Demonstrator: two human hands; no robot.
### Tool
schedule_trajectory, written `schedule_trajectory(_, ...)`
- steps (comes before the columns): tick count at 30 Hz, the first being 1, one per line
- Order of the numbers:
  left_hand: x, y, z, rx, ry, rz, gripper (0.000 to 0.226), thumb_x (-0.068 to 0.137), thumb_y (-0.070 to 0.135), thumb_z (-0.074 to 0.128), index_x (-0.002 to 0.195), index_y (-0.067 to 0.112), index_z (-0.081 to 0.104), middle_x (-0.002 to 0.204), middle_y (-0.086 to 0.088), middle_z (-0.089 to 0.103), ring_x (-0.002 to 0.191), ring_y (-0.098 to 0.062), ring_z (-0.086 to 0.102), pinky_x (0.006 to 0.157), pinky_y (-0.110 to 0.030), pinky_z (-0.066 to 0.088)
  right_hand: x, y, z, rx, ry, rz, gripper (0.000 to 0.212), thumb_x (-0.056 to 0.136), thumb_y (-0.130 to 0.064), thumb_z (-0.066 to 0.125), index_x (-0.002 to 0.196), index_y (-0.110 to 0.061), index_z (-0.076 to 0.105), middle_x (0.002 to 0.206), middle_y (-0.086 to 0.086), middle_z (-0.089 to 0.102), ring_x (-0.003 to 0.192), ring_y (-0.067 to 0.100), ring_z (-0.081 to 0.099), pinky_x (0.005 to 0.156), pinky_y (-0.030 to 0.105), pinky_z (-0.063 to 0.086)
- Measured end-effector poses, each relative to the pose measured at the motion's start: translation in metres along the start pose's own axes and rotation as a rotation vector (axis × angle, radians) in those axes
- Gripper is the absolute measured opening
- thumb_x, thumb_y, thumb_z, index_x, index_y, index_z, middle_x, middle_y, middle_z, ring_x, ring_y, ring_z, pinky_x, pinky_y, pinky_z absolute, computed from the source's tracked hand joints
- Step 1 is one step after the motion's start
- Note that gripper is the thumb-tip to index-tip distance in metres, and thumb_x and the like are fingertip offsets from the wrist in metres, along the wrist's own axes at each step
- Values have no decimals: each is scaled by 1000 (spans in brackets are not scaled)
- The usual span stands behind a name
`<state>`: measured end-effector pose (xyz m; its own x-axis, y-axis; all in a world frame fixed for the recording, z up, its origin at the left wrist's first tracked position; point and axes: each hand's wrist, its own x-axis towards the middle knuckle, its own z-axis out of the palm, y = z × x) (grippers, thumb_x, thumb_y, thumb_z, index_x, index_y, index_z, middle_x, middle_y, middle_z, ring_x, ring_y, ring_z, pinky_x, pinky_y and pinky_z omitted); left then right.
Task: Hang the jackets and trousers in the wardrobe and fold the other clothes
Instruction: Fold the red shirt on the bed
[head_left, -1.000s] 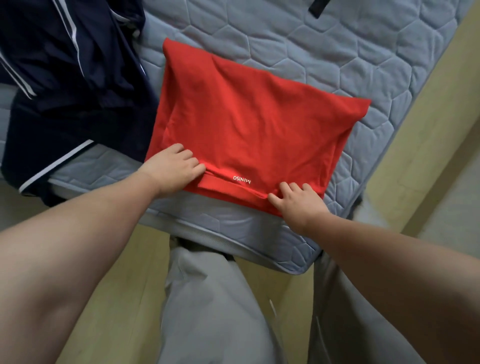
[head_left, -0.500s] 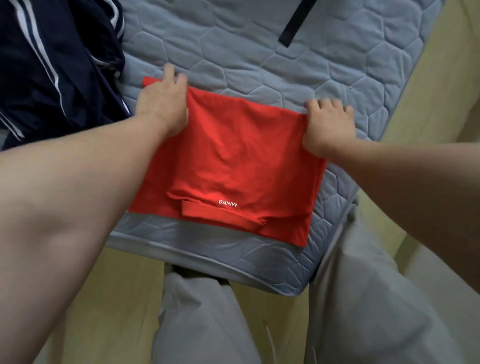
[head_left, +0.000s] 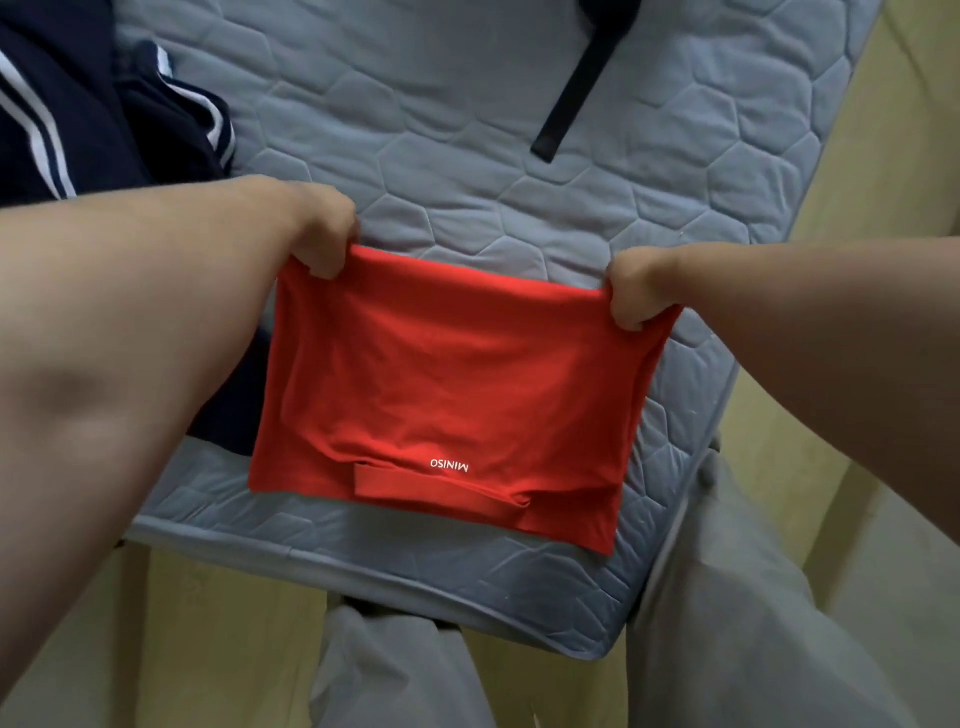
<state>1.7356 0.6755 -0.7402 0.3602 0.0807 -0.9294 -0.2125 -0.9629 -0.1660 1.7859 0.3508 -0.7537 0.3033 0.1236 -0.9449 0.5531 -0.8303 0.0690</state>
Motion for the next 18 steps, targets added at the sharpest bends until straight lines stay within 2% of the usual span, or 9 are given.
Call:
schedule_trajectory(3, 6, -12, -7, -82, 188, -44, 30, 73, 10, 62, 102, 15, 69, 100, -15, 68, 93, -36, 67, 66, -31, 47, 6, 10, -18, 75, 272, 31, 5, 75, -12, 62, 81, -13, 61, 89, 12, 63, 82, 35, 66, 65, 33, 52)
schedule_trajectory(6, 10, -21, -11, -166, 339, -134, 29, 71, 4, 64, 95, 15, 52, 109, -22, 63, 99, -41, 66, 68, -35, 45, 9, 19, -39, 165, 445, 94, 6, 73, -8, 59, 75, -12, 55, 72, 6, 49, 62, 30, 55, 61, 36, 46)
schedule_trajectory(7, 10, -23, -12, -189, 389, -152, 32, 72, 3, 65, 95, 16, 48, 110, -24, 62, 100, -43, 65, 68, -37, 44, 9, 22, -44, 175, 478, 113, 5, 74, -7, 59, 75, -11, 55, 72, 6, 50, 62, 31, 55, 62, 36, 46)
schedule_trajectory(10, 1, -29, -16, -166, 520, -179, 32, 74, 0, 65, 100, 14, 54, 109, -24, 63, 100, -45, 64, 71, -42, 46, 6, 29, -55, 175, 648, 116, 10, 80, -4, 55, 81, -13, 56, 91, 16, 62, 91, 41, 64, 68, 40, 43)
schedule_trajectory(13, -16, -32, -10, -126, 668, -176, 31, 74, -4, 65, 101, 10, 58, 104, -23, 64, 97, -44, 65, 72, -45, 48, -3, 32, -54, 92, 774, 122, 26, 86, -5, 52, 109, -6, 62, 117, 23, 61, 113, 43, 55, 84, 46, 45)
schedule_trajectory(15, -31, -29, 5, -115, 797, -119, 28, 74, -6, 65, 99, 4, 56, 99, -25, 61, 92, -45, 62, 68, -46, 45, -21, 29, -40, 79, 794, 114, 30, 84, -7, 55, 114, -6, 59, 118, 22, 60, 115, 41, 52, 89, 47, 43)
schedule_trajectory(18, -57, -19, 45, -50, 989, -7, 25, 72, -3, 69, 89, 3, 52, 86, -23, 54, 77, -43, 55, 56, -40, 30, -58, 22, 3, 75, 786, 3, 30, 77, -10, 60, 106, -9, 57, 109, 20, 63, 104, 40, 57, 76, 43, 44)
